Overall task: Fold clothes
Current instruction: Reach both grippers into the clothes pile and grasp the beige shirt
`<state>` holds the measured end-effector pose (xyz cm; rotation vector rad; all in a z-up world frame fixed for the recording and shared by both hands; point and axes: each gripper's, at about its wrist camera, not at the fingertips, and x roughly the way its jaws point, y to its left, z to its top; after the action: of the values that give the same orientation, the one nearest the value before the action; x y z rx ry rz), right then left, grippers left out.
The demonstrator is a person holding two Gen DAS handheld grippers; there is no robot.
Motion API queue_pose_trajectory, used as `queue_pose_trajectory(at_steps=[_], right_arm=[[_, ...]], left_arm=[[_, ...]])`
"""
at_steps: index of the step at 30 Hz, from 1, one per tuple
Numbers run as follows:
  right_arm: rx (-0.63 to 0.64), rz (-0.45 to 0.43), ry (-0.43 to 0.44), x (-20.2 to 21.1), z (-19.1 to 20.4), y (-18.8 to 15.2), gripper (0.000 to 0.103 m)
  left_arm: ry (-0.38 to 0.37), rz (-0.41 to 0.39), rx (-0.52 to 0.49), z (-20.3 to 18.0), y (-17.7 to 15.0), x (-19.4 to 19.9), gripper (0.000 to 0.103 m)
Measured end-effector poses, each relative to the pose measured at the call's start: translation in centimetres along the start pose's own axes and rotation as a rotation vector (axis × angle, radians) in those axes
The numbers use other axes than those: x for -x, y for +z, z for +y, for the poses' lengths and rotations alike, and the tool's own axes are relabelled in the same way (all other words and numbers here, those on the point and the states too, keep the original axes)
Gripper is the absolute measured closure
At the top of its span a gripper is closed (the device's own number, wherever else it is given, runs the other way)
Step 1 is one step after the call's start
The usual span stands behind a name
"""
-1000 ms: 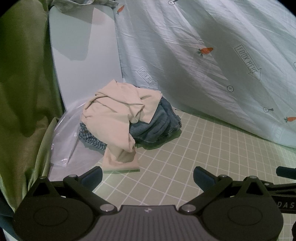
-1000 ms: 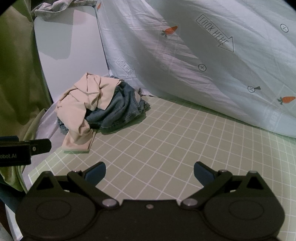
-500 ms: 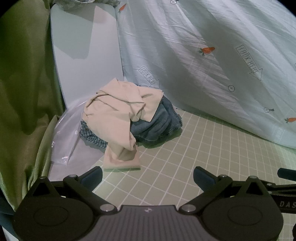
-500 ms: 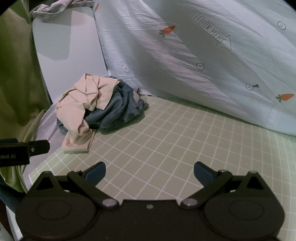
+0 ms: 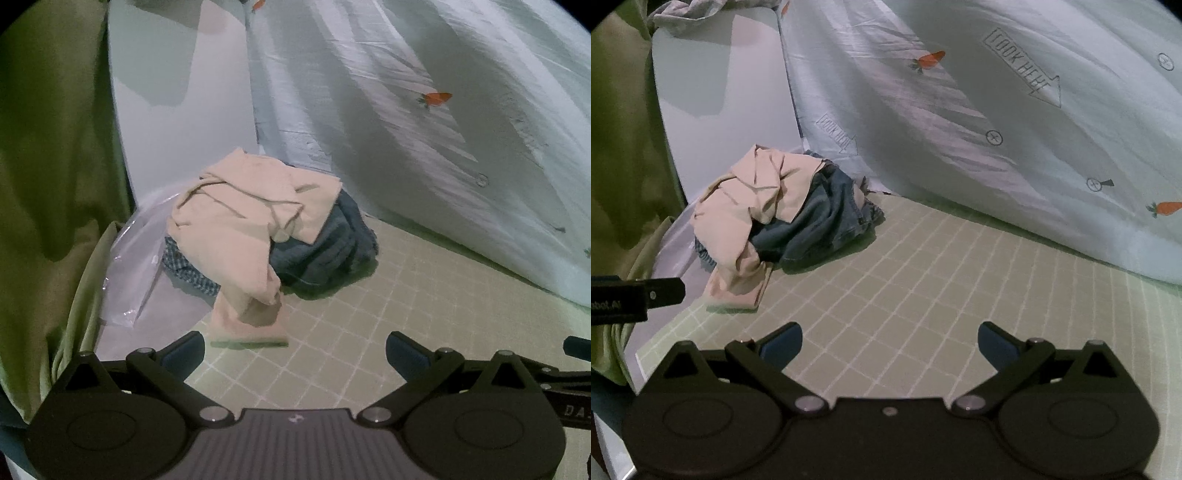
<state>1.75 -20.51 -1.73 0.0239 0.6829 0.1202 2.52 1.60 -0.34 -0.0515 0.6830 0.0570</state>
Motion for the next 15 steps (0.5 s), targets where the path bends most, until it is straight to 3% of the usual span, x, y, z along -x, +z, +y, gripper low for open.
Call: queue_pose_trajectory(at_steps=[5,15], right_arm=[[0.002,-0.003,0.004,-2.4,0.7,2.2,0.001],[0.075,-0.033,0.042,-10.8,4.3,10.1,0.001]], left_arm=[[0.014,0.013,0.046,1.4,1.7,-2.2,0.0],[0.044,0.043,0.147,5.4,6.4,-9.7,0.0]])
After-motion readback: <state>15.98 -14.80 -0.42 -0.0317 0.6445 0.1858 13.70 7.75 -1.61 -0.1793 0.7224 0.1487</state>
